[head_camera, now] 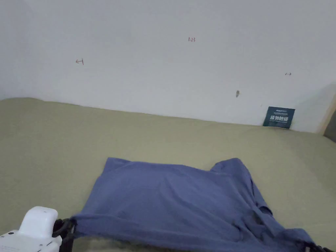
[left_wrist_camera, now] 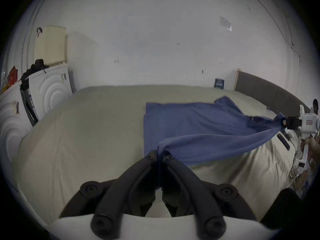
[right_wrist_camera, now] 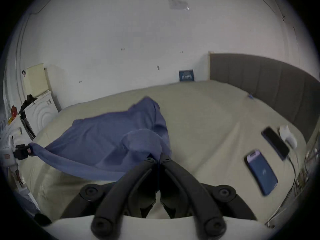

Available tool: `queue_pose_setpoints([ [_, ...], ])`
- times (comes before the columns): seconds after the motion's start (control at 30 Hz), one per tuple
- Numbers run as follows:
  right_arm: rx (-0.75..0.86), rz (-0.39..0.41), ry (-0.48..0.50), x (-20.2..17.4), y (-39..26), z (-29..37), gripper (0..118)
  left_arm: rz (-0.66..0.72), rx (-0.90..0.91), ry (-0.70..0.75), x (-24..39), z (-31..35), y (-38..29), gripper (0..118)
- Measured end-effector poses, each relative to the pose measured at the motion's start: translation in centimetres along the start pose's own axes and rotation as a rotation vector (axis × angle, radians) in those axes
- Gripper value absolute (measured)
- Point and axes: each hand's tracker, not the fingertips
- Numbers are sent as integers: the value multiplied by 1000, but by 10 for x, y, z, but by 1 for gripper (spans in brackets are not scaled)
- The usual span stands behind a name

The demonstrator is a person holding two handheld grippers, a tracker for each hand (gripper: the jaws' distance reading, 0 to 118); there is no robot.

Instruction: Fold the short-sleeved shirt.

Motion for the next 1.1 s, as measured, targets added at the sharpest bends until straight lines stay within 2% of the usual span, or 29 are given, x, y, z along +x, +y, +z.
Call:
queue_pose_setpoints([
  [0.2, -116, 74, -4, 1, -32, -1, 2, 79, -93, 5, -15, -12, -42, 6],
  [0.33, -129, 97, -8, -1, -38, -5, 3, 89, -120, -1, -25, -20, -58, 6],
  [0.37, -147, 87, -4, 1, -40, -7, 8, 91, -124, -8, -27, -23, -61, 12],
  [0.4, -195, 72, 2, 2, -39, -11, 25, 96, -135, -20, -29, -25, -61, 30],
  [0.43, -230, 60, -4, 2, -38, -14, 55, 104, -151, -16, -30, -26, -60, 61],
  [0.47, -261, 62, -33, 1, -37, -14, 65, 136, -180, 1, -27, -24, -60, 72],
  [0.5, -266, 77, -51, 0, -35, -12, 65, 184, -211, -3, -29, -23, -57, 72],
  [0.53, -263, 86, -47, -2, -35, -10, 95, 219, -221, -3, -31, -21, -55, 98],
  [0.57, -238, 109, -50, -4, -34, -3, 105, 256, -192, -10, -32, -15, -52, 105],
  [0.63, -192, 166, -60, -14, -30, 9, 99, 287, -179, -39, -12, 9, -38, 105],
  [0.7, -211, 199, -93, -26, -27, 15, 99, 279, -188, 9, 0, 16, -27, 105],
  [0.73, -226, 199, -90, -30, -25, 17, 99, 256, -202, 32, 12, 24, -21, 102],
  [0.77, -238, 197, -87, -31, -25, 17, 96, 240, -189, 32, 20, 30, -18, 95],
  [0.8, -248, 195, -76, -34, -25, 20, 84, 200, -146, 13, 24, 35, -18, 79],
  [0.83, -247, 195, -54, -36, -26, 23, 53, 175, -128, 11, 30, 39, -18, 37],
  [0.87, -244, 203, -46, -38, -28, 24, 19, 154, -136, 52, 33, 39, -21, 2],
  [0.9, -248, 222, -55, -42, -30, 26, 0, 133, -158, 82, 38, 39, -23, 0],
  [0.93, -235, 250, -117, -44, -32, 29, 0, 147, -157, 74, 42, 43, -25, 0],
  [0.97, -215, 260, -130, -46, -33, 31, 0, 157, -162, 60, 42, 45, -28, 0],
  [1.03, -239, 217, -80, -36, -34, 26, 0, 190, -164, 26, 35, 39, -36, 0],
  [1.1, -233, 180, -70, -33, -32, 26, 0, 178, -168, 40, 36, 41, -34, 0],
])
